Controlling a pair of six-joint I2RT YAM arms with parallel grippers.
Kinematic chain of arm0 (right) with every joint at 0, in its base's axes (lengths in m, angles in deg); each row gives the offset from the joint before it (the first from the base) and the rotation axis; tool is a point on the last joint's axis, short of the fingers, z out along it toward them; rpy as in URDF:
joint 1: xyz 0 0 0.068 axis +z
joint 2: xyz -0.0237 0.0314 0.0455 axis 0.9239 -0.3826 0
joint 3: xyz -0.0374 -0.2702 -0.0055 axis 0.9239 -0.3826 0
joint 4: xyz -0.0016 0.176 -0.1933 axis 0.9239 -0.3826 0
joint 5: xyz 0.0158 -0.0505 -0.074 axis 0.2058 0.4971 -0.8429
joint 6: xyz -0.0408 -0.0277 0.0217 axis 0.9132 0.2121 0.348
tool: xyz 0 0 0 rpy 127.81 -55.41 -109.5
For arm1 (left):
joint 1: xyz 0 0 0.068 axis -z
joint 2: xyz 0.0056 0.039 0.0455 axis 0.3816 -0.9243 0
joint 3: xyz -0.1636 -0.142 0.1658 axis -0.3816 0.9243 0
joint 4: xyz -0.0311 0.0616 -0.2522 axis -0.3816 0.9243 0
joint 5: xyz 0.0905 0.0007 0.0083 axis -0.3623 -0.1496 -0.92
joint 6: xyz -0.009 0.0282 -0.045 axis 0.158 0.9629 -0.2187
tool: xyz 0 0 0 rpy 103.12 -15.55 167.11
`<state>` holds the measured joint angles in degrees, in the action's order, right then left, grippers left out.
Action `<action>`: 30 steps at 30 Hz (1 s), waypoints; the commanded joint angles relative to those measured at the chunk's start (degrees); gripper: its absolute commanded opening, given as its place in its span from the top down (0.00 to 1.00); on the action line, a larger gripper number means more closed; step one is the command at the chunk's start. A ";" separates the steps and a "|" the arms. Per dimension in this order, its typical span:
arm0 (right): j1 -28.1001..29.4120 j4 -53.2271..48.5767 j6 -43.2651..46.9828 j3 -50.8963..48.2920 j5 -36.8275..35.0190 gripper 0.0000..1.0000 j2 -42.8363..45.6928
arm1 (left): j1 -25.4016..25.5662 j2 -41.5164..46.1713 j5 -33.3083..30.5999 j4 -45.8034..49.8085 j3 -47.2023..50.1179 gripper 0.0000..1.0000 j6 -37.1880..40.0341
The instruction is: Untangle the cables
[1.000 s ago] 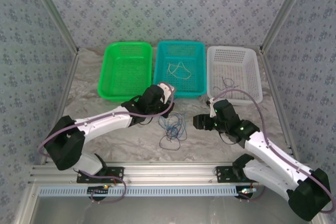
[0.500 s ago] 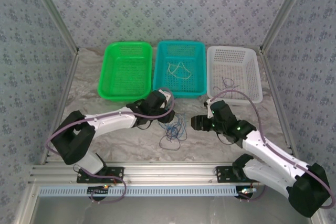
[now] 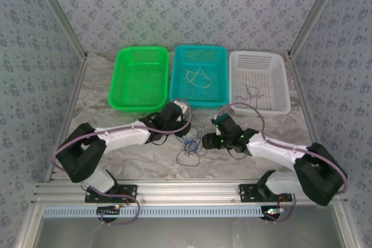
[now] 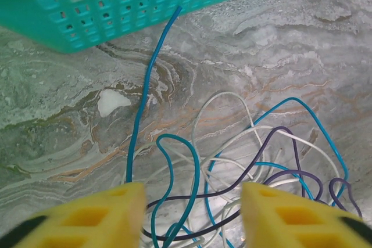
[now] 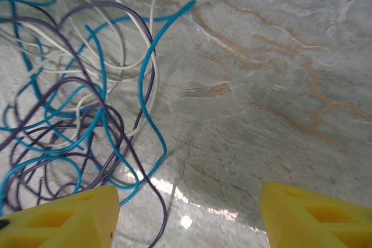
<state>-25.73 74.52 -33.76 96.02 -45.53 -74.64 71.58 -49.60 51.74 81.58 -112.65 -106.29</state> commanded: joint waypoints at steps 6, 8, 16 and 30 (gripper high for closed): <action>0.56 5.98 -1.66 2.26 -4.11 0.45 -3.58 | -0.60 3.00 0.47 -2.40 3.80 0.77 -0.31; 0.59 6.76 -1.41 2.66 -1.71 0.50 -5.07 | -0.62 4.22 0.04 -2.85 5.21 0.77 -0.90; 3.82 6.20 -2.13 -0.09 -1.93 0.57 -4.03 | -0.63 7.71 -1.20 -2.68 6.92 0.62 -0.99; 4.98 1.58 -1.69 -0.82 -5.91 0.57 2.40 | -0.62 12.13 -1.35 -5.33 9.91 0.26 -1.50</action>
<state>-21.07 78.30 -35.23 95.69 -50.40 -71.58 71.18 -39.76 51.21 78.41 -104.08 -107.32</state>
